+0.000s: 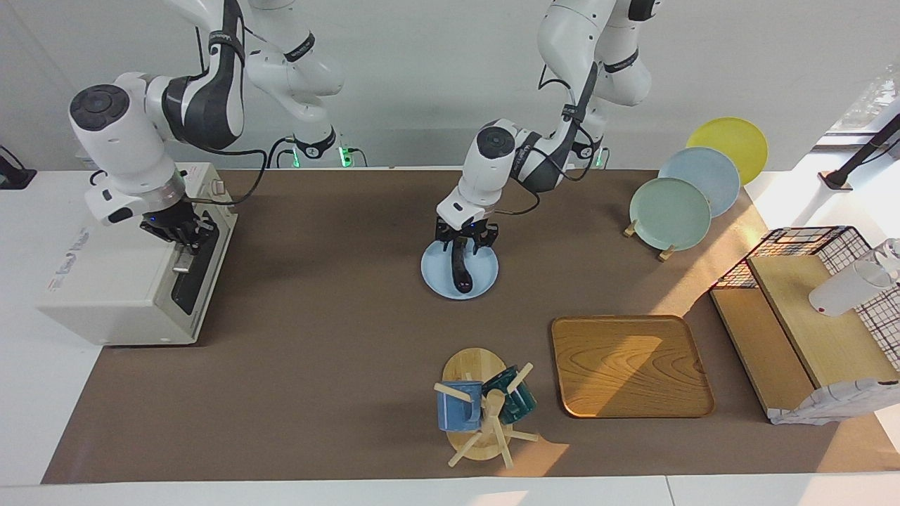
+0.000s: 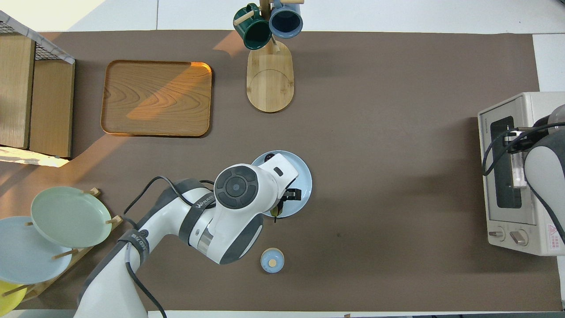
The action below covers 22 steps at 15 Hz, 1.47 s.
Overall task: Put eggplant into oven
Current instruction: 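Open the left gripper and withdraw while the right gripper reaches the oven door, then pull the toaster oven door open with the right gripper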
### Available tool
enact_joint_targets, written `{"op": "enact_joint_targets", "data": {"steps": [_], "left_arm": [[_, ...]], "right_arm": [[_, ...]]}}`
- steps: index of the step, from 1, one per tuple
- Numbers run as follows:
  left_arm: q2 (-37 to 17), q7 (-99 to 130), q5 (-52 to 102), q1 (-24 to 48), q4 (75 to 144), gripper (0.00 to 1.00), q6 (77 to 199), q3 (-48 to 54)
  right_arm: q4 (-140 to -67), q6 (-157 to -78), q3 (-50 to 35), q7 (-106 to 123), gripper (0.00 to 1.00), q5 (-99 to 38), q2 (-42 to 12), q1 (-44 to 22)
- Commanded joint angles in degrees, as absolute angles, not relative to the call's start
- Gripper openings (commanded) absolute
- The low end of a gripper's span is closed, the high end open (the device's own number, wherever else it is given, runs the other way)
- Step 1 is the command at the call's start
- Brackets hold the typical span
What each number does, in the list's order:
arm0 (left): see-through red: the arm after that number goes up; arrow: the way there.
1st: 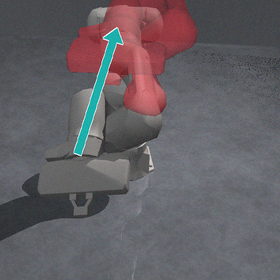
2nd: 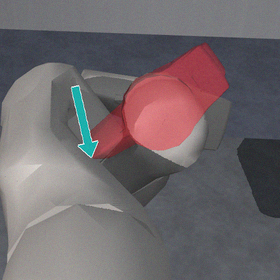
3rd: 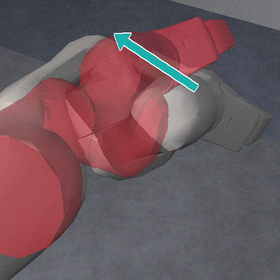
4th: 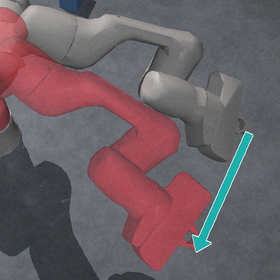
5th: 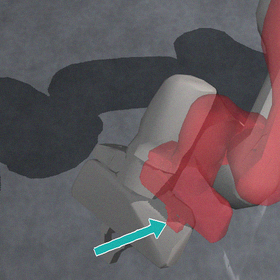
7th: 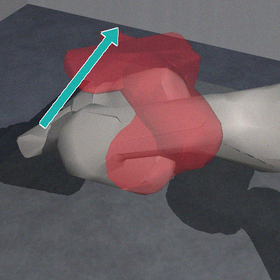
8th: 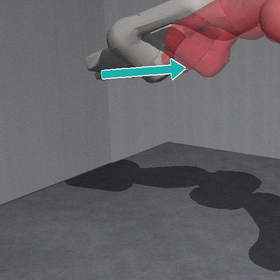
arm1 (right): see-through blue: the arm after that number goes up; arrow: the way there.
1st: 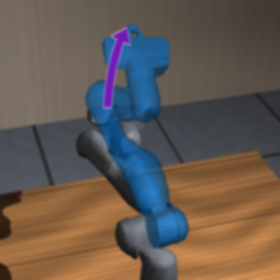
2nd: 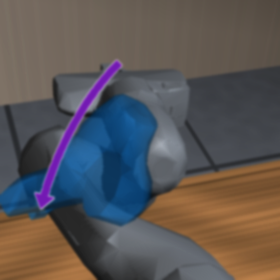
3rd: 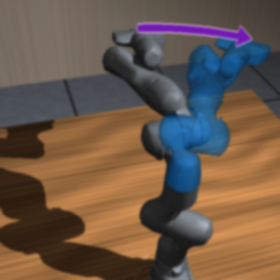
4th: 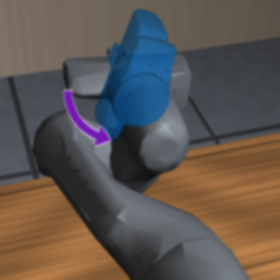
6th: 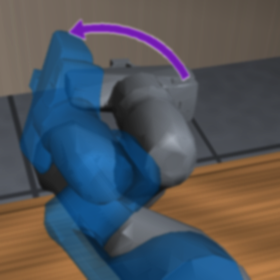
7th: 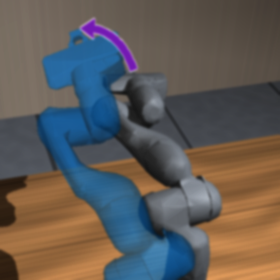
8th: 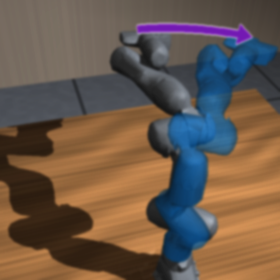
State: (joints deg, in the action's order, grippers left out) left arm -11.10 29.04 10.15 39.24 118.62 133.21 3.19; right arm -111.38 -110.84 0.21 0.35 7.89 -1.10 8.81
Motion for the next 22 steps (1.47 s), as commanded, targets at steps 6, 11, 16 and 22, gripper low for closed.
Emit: {"op": "enact_joint_targets", "data": {"steps": [6,11,16,22], "left_arm": [[-7.0,11.7,5.7,18.3,106.8,1.00,114.8,2.9],[-5.0,4.2,0.1,11.8,101.1,1.00,105.5,2.9],[1.2,1.5,0.1,7.7,102.0,1.00,99.9,2.9],[3.8,2.8,0.6,7.7,102.5,1.00,94.4,2.9]], "right_arm": [[-117.9,-120.0,-0.4,-1.4,0.00,6.2,-2.5,5.7],[-120.7,-127.4,-0.4,-1.4,0.00,6.0,-4.3,3.2],[-122.7,-132.1,-0.4,-1.3,0.00,5.9,-6.6,2.7],[-122.7,-136.3,-0.4,-1.2,0.00,5.9,-11.8,2.8]]}}
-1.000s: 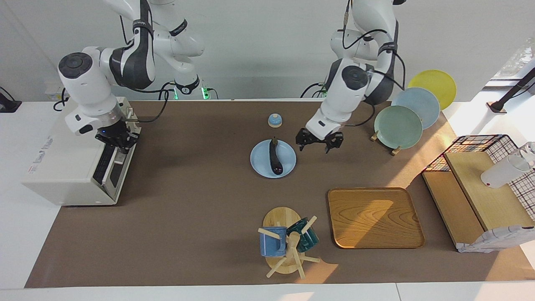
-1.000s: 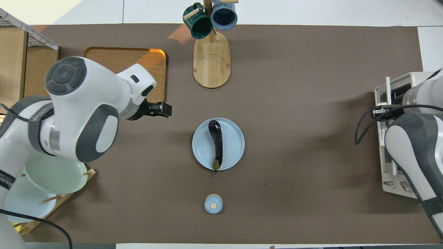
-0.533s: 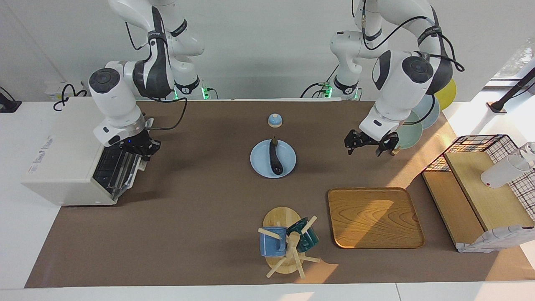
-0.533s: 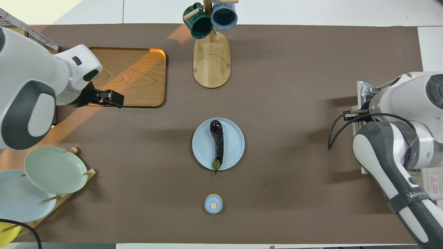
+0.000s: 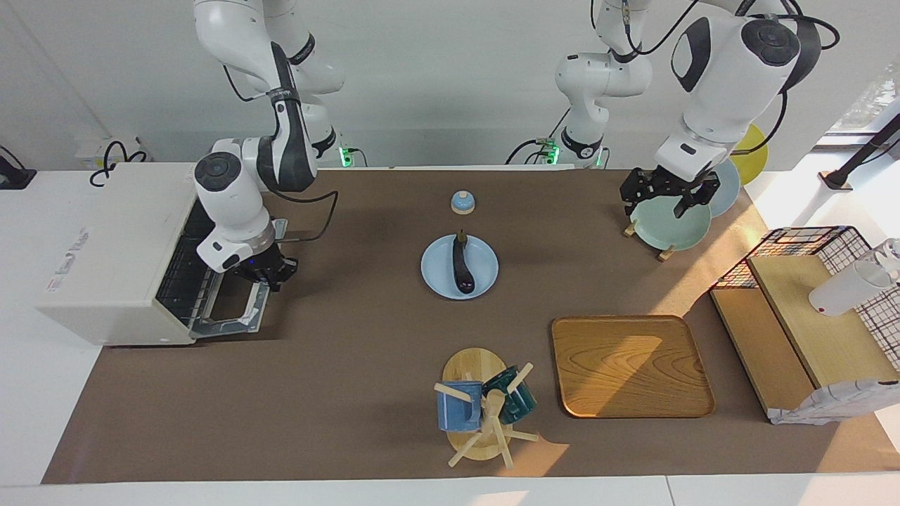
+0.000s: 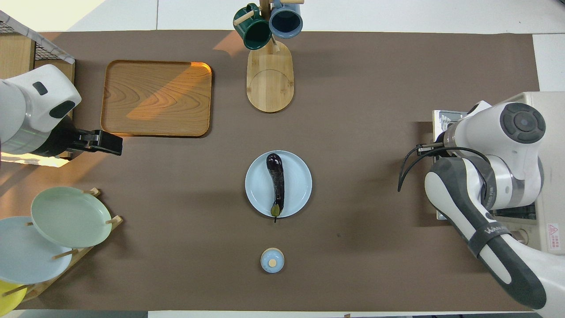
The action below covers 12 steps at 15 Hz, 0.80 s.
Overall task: Put eggplant into oven
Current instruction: 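Pull the toaster oven door open with the right gripper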
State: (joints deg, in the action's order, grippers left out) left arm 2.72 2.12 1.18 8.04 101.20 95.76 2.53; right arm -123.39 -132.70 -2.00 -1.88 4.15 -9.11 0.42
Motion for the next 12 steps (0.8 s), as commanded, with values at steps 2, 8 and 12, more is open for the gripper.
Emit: {"op": "enact_joint_targets", "data": {"steps": [2,8,12], "left_arm": [[3.5,2.8,1.1,7.7,101.6,1.00,93.4,2.9],[0.5,2.7,1.9,6.4,93.3,1.00,85.7,2.9],[1.0,2.1,2.0,5.2,95.8,1.00,91.6,3.3]], "right_arm": [[-122.7,-136.8,-0.4,-1.3,0.00,5.9,-12.5,2.7],[-122.3,-136.6,-0.7,-2.0,0.00,5.8,-13.4,2.5],[-120.8,-135.3,-7.0,-10.1,0.00,3.3,-13.2,2.5]]}}
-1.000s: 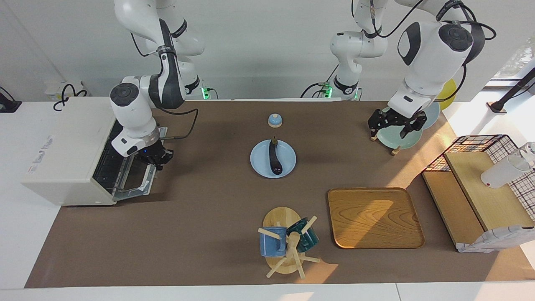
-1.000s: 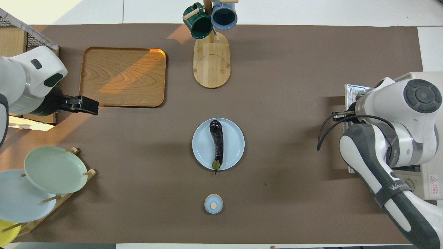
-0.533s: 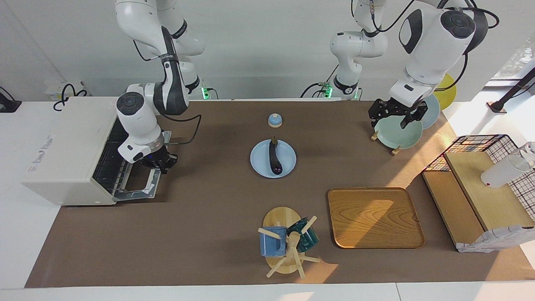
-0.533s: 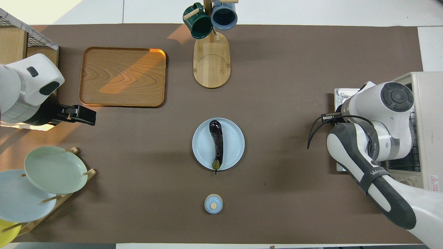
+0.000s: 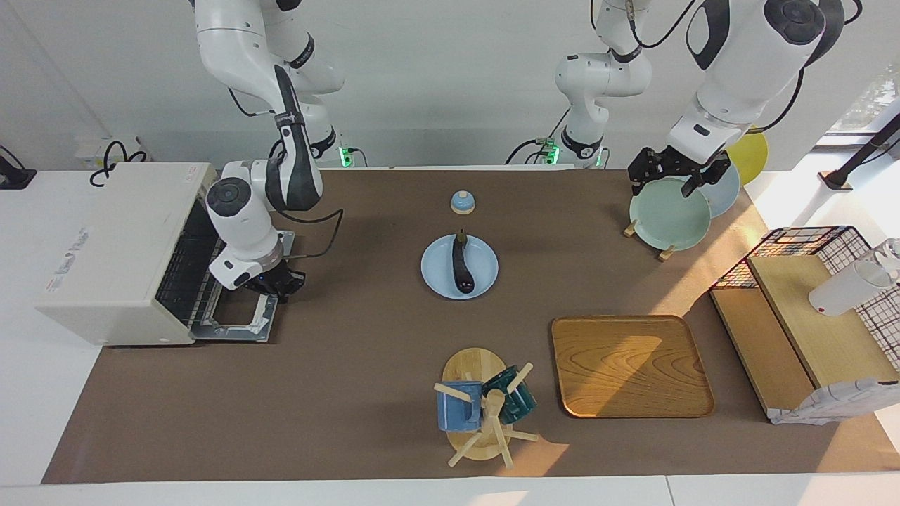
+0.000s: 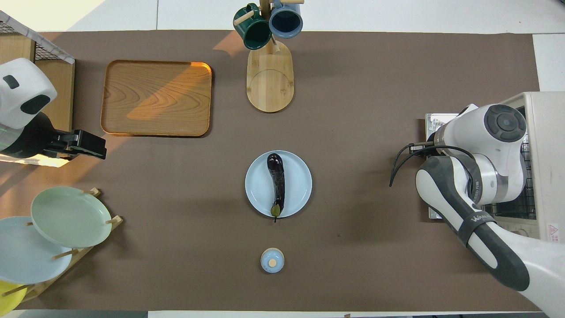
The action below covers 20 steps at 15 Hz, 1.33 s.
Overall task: Put eggplant into oven
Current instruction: 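Pull the toaster oven door open with the right gripper, then move the right gripper to the blue plate and grasp its rim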
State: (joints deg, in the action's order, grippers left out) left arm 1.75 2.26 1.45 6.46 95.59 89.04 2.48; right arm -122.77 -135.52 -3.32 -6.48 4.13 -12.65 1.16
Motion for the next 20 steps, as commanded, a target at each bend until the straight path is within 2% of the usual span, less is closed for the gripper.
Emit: {"op": "enact_joint_targets", "data": {"steps": [1,2,3,4,6,8,10,11,12,16,18,20], "left_arm": [[0.9,2.1,2.0,4.8,96.2,1.00,93.2,3.4],[0.8,2.0,1.9,4.1,96.2,1.00,94.1,3.9],[0.8,1.9,1.8,4.0,96.0,1.00,94.2,4.2],[0.6,1.5,1.5,3.9,95.7,1.00,94.2,4.2],[0.7,1.1,1.5,2.9,95.7,1.00,93.5,4.1],[0.6,1.1,1.4,2.4,95.6,1.00,92.9,3.7],[0.6,1.1,1.4,2.0,95.5,1.00,92.5,3.5],[0.6,1.2,1.4,1.9,95.5,1.00,92.5,3.5],[0.6,1.2,1.4,1.9,95.5,1.00,92.4,3.5],[0.7,1.4,1.4,1.9,95.6,1.00,92.3,3.5],[0.7,1.3,0.4,1.9,95.7,1.00,92.2,3.6],[0.8,1.4,-0.1,1.9,95.6,1.00,90.5,3.7]], "right_arm": [[-120.3,-133.9,-9.2,-12.0,0.00,3.3,-12.7,2.5],[-119.4,-132.3,-10.4,-14.3,0.18,3.3,-12.3,2.5],[-118.9,-131.3,-11.9,-15.8,0.42,3.3,-12.1,2.5],[-118.6,-131.0,-13.8,-16.0,0.47,3.3,-11.4,2.5],[-115.8,-127.9,-18.1,-16.5,0.78,3.3,-11.1,2.5],[-111.9,-124.7,-20.8,-19.8,0.80,3.6,-11.9,0.5],[-109.7,-124.6,-20.7,-24.2,0.81,3.9,-12.1,-6.3],[-107.9,-124.4,-20.7,-29.3,0.88,4.0,-12.7,-8.0],[-104.9,-123.3,-20.7,-32.6,0.92,4.4,-14.5,-10.7],[-87.0,-117.3,-20.5,-47.7,0.93,8.8,-27.4,-21.9],[-84.8,-118.5,-20.6,-54.6,0.99,13.9,-31.4,-26.3],[-86.6,-123.7,-20.7,-56.4,1.00,15.1,-32.1,-27.8]]}}
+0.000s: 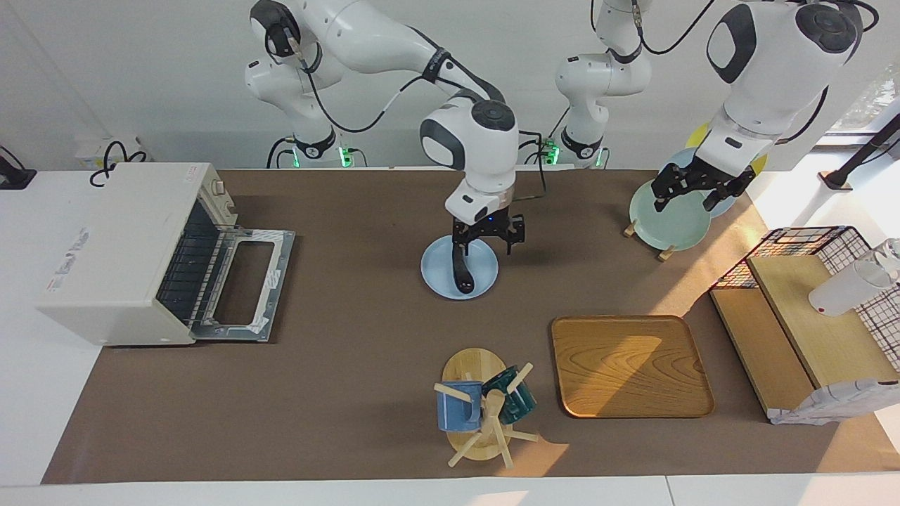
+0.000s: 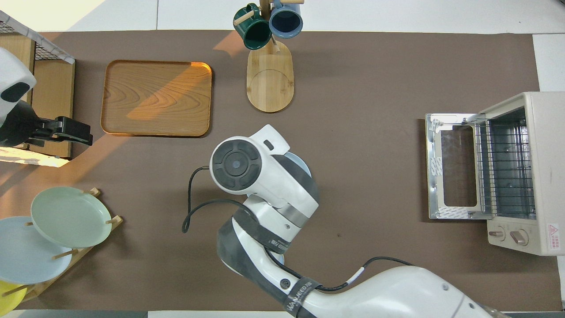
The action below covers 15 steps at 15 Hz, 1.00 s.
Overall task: Put eggplant into oven
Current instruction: 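Move the right gripper to the blue plate and grasp its rim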
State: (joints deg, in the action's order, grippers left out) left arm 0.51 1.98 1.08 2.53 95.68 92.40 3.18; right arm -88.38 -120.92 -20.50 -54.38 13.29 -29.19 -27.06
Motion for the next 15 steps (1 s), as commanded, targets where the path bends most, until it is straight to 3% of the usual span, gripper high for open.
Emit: {"op": "enact_joint_targets", "data": {"steps": [1,6,8,14,15], "left_arm": [[0.8,1.6,-0.1,1.9,95.6,1.00,89.7,3.7],[1.0,1.8,0.0,1.9,95.5,1.00,89.6,3.8],[1.0,1.8,0.0,1.9,95.5,1.00,89.7,3.9],[1.4,1.9,0.0,1.8,95.5,1.00,89.6,3.8],[1.5,1.9,0.0,1.8,95.3,1.00,89.0,3.7]], "right_arm": [[-88.9,-125.4,-20.7,-56.4,1.00,15.1,-31.9,-27.8],[-96.2,-130.9,-20.8,-56.0,0.65,16.7,-30.3,-27.2],[-98.8,-132.5,-20.8,-56.0,0.55,16.7,-29.3,-27.2],[-103.0,-135.0,-20.8,-56.3,0.40,16.7,-28.1,-27.3],[-103.4,-135.0,-20.8,-56.3,0.34,16.7,-28.0,-27.3]]}}
